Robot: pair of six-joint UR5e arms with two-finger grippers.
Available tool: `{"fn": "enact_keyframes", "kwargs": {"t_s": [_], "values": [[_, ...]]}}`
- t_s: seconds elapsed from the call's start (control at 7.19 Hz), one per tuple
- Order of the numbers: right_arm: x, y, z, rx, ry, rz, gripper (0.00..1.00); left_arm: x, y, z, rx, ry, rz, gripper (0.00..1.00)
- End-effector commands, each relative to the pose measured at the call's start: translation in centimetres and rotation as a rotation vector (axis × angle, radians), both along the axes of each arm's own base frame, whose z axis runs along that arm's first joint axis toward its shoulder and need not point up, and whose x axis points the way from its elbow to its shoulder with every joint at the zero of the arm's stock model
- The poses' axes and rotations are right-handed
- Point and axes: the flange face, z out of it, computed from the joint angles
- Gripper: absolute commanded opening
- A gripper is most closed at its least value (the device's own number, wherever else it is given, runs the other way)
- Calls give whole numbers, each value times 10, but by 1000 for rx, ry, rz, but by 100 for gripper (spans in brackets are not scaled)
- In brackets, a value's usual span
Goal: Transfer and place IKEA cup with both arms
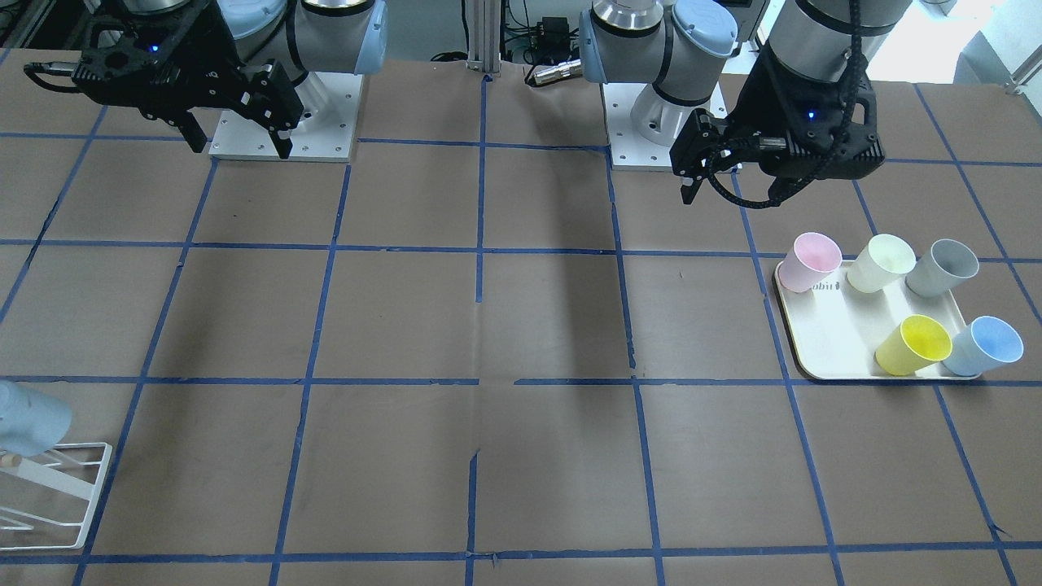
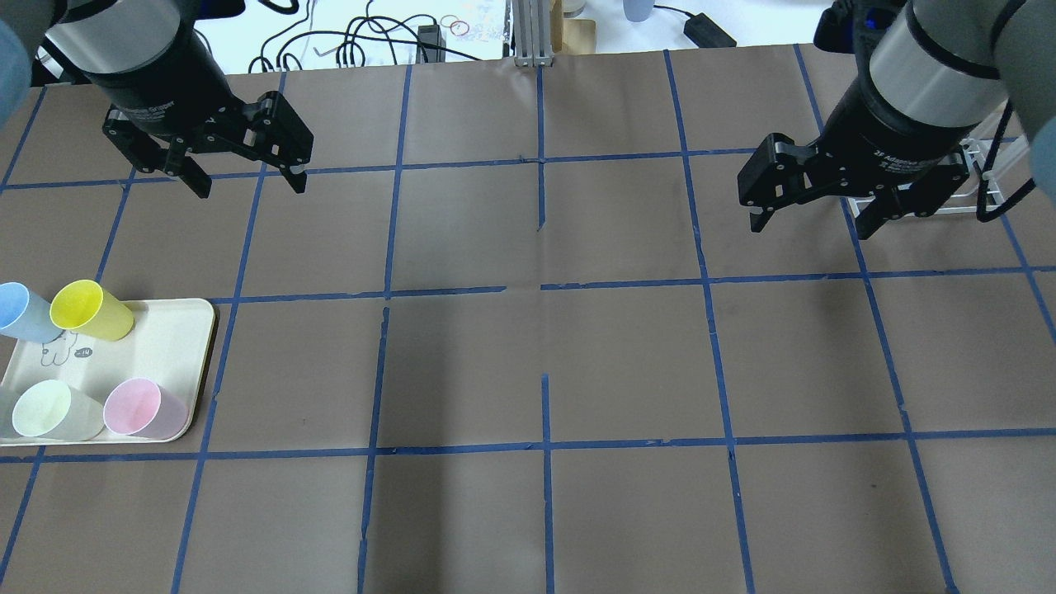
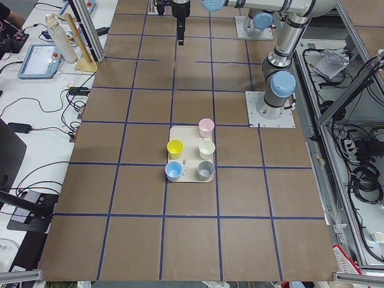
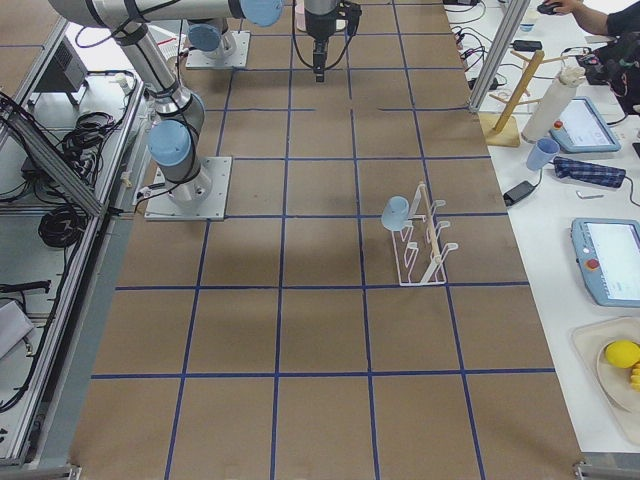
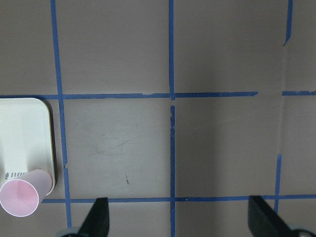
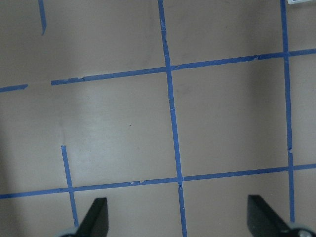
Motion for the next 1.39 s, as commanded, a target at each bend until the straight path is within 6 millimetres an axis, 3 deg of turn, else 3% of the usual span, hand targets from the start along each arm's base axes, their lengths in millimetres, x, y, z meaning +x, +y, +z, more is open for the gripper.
{"fn": "enact_keyframes", "kwargs": {"t_s": [0.0,0.97,1.25], "values": [[0,1,-1,9,3,0,100,0,0,0,0,0,0,100],[-4,1,-2,20,6,-6,100,0,0,0,0,1,0,100],[-13,-4,-2,10,8,-25,100,0,0,0,0,2,0,100]]}}
